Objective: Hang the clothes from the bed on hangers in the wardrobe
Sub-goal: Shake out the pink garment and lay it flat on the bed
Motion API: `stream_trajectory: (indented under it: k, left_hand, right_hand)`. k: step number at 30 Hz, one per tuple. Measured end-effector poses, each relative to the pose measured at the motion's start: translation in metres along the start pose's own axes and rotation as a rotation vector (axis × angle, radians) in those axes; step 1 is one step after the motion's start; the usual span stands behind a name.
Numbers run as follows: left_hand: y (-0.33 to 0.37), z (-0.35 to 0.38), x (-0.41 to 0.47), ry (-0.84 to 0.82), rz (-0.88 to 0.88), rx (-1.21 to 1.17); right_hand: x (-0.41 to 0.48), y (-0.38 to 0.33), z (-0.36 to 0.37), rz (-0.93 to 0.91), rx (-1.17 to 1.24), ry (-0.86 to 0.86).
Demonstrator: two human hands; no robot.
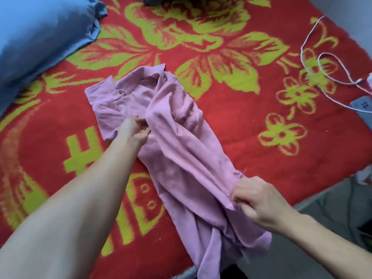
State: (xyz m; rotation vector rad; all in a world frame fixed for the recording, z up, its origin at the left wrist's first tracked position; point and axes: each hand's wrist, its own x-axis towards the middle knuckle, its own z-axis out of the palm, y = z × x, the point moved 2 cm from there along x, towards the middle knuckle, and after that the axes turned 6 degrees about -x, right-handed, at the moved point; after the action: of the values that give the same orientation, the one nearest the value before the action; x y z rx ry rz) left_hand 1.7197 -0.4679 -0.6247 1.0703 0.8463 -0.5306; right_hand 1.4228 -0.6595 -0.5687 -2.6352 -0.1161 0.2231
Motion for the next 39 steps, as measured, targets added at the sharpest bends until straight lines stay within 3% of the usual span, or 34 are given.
stream_trajectory:
  k: [3,5,8,10,11,14,17,20,23,25,27,32,34,38,39]
  left_hand:
    - [-0.029,-0.033,0.005,0.209,0.081,0.353]
    - [-0.033,-0.032,0.001,0.320,0.467,0.798]
    - [-0.048,-0.012,-0.031,-0.055,1.108,1.215]
    - [-0.073,-0.007,-0.040,-0.308,1.351,1.467]
    - [-0.087,-0.007,-0.038,-0.407,1.393,1.629]
    - [-0.115,-0.023,-0.011,-0.517,1.104,2.105]
    - [-0.118,-0.034,0.012,-0.475,0.898,2.201]
    - [-0.118,-0.035,-0.006,-0.462,0.957,2.116]
    - [-0.123,-0.056,-0.046,-0.242,1.128,1.698]
    - [-0.141,-0.086,-0.074,-0.047,0.997,1.433]
    - [-0.176,-0.119,-0.104,0.037,0.809,1.332]
    - [-0.288,-0.177,-0.179,0.053,0.430,1.494]
    - [-0.330,-0.184,-0.206,-0.023,0.374,1.470]
    - [-0.400,-0.172,-0.243,-0.487,0.229,1.408]
    - [-0.406,-0.169,-0.246,-0.501,0.198,1.394]
  right_hand:
    - [-0.041,-0.002,0.071,-0.006,-0.146,-0.272]
    - [-0.059,-0.009,0.090,-0.001,-0.160,-0.287]
    - [-0.060,-0.018,0.083,0.052,-0.107,0.024]
    - [-0.053,-0.015,0.083,0.119,-0.190,0.159]
    - [-0.053,-0.010,0.091,0.152,-0.264,0.141]
    - [-0.074,0.008,0.131,0.163,-0.406,-0.166]
    - [-0.096,0.016,0.148,0.210,-0.454,-0.279]
    - [-0.093,0.010,0.138,0.217,-0.316,-0.248]
    - [-0.081,0.023,0.108,0.378,-0.092,-0.007]
    - [-0.079,0.041,0.086,0.572,-0.043,0.138]
    - [-0.075,0.053,0.074,0.659,-0.041,0.117]
    - [-0.069,0.047,0.091,0.531,-0.010,-0.095]
    - [-0.086,0.043,0.110,0.441,-0.042,-0.208]
    - [-0.142,0.045,0.132,0.211,-0.106,-0.608]
    - [-0.153,0.050,0.130,0.178,-0.099,-0.662]
